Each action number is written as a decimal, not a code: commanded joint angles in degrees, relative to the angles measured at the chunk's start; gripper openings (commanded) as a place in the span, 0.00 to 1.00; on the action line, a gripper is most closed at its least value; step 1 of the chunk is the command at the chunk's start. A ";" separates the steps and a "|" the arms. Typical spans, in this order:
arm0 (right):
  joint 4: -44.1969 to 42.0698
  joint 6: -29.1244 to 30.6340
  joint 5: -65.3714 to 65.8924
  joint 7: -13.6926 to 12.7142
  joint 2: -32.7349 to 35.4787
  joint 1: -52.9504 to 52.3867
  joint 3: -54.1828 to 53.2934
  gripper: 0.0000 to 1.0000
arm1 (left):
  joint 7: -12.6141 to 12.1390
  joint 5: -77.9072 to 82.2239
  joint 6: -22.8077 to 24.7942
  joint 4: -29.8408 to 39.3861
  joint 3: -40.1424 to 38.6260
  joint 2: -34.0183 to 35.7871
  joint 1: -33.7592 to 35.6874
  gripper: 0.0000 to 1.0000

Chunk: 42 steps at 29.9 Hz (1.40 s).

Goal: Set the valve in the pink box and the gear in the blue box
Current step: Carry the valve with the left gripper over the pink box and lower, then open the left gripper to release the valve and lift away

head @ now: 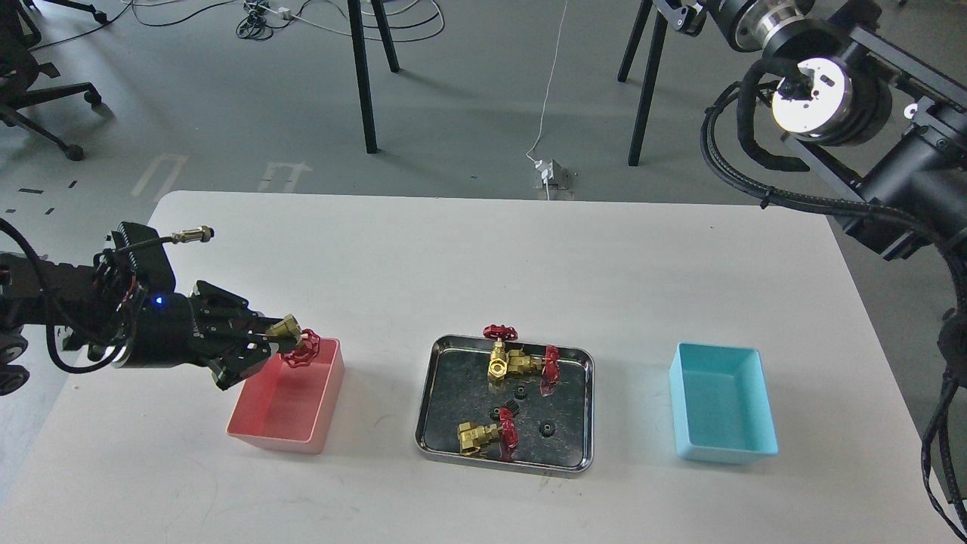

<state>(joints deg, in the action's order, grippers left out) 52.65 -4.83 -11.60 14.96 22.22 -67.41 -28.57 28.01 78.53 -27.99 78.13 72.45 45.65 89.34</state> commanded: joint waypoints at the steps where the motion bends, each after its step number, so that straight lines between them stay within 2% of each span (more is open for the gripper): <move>1: 0.26 0.00 0.00 0.16 0.54 1.40 -0.17 1.00 | -0.01 0.66 -0.01 -2.97 -0.82 0.93 -3.64 0.08; 5: 0.26 -0.09 0.00 0.24 0.72 2.10 -0.26 1.00 | -0.01 0.57 -0.01 -4.65 -4.68 0.58 -8.91 0.08; 12: 0.52 -0.09 -0.09 0.42 0.90 3.34 -0.35 1.00 | -0.01 0.66 -0.01 -12.03 -12.50 -0.13 -19.11 0.09; 22: 0.52 -0.09 0.00 0.51 0.90 4.22 -0.79 1.00 | -0.01 0.57 -0.01 -15.29 -13.30 -2.15 -21.23 0.12; 25: 0.52 -0.09 0.00 0.51 0.98 4.57 -0.88 1.00 | -0.01 0.57 -0.01 -15.29 -13.30 -2.15 -21.23 0.21; 29: 0.44 0.00 0.00 0.51 1.07 5.18 -0.79 1.00 | -0.01 0.40 -0.01 -15.11 -13.91 -2.06 -21.14 0.45; 33: 0.52 -0.09 0.70 0.51 1.07 5.62 -0.17 1.00 | -0.01 0.49 -0.01 -13.45 -19.00 -1.54 -21.93 0.71; 36: 0.09 -0.09 0.70 0.60 1.07 5.80 -0.35 1.00 | -0.01 0.31 -0.01 -11.86 -23.39 -0.57 -22.19 0.80; 40: 0.43 0.26 3.06 0.42 1.25 5.54 0.44 1.00 | -0.01 -0.30 -0.01 -8.27 -28.93 2.85 -22.02 0.82; 42: 0.87 1.48 10.24 0.33 1.86 5.19 2.62 1.00 | -0.01 -0.65 -0.01 -4.41 -34.01 5.66 -21.93 0.82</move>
<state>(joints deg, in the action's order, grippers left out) 52.93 -4.64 -8.74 15.47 23.47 -61.71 -28.23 28.00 78.41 -28.00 69.25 44.44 47.94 67.20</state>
